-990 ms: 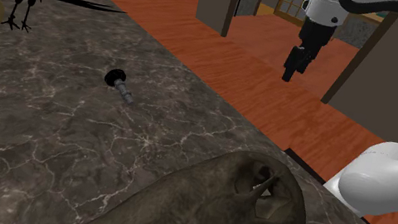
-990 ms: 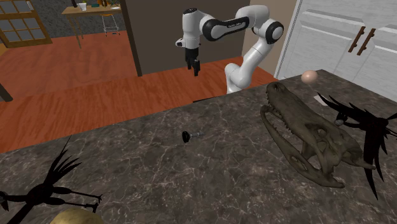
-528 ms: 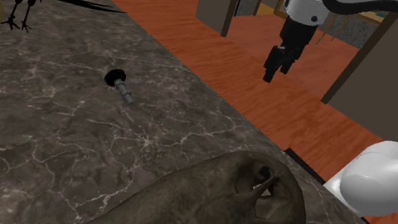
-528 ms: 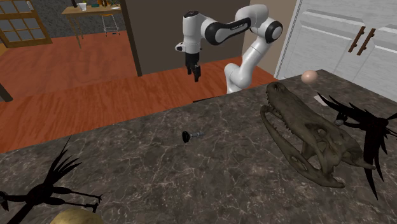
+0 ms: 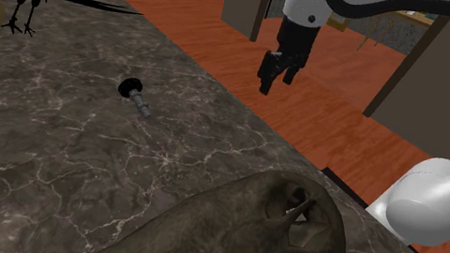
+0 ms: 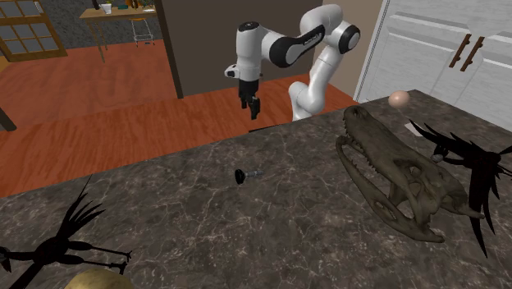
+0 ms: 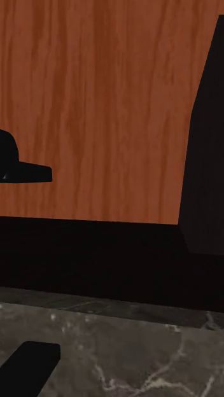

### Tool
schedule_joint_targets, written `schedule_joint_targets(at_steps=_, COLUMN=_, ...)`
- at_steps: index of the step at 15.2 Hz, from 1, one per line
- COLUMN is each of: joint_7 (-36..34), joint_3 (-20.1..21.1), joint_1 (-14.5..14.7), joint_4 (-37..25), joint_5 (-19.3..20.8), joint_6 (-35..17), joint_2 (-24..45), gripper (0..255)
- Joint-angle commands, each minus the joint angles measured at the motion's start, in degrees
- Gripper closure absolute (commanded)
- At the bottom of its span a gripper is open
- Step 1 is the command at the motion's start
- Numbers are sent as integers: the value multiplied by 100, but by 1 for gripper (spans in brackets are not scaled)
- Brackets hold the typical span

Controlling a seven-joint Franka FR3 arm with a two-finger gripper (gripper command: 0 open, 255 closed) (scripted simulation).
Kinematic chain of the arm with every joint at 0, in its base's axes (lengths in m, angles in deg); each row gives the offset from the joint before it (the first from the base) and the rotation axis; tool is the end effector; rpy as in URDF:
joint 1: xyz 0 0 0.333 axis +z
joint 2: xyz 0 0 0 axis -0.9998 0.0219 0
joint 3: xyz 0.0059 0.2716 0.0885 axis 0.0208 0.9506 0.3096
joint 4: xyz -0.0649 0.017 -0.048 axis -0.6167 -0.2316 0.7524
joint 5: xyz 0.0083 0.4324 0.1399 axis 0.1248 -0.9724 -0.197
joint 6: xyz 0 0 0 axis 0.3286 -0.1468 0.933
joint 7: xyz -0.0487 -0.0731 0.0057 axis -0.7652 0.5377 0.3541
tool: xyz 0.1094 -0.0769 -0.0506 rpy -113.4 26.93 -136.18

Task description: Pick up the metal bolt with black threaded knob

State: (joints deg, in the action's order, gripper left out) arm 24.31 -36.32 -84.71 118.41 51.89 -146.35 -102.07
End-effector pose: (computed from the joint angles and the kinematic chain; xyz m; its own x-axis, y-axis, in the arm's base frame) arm 0.4419 0.1787 0.4813 0.9894 0.1451 0.0057 0.1448 -0.9888 0.0371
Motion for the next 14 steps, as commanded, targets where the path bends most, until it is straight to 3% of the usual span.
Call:
schedule_joint_targets(at_steps=1, joint_7=-280, joint_3=227, joint_1=42, joint_4=-276, joint_5=-40, joint_6=-60, joint_2=282, gripper=0)
schedule_joint_targets(at_steps=8, joint_7=-1265, joint_3=992, joint_1=143, joint_4=-1255, joint_5=102, joint_6=-309, joint_2=1371, gripper=0)
schedule_joint_targets(at_steps=14, joint_7=-2219, joint_3=1609, joint_1=283, joint_4=-2369, joint_5=625, joint_6=-355, joint_2=2539, gripper=0)
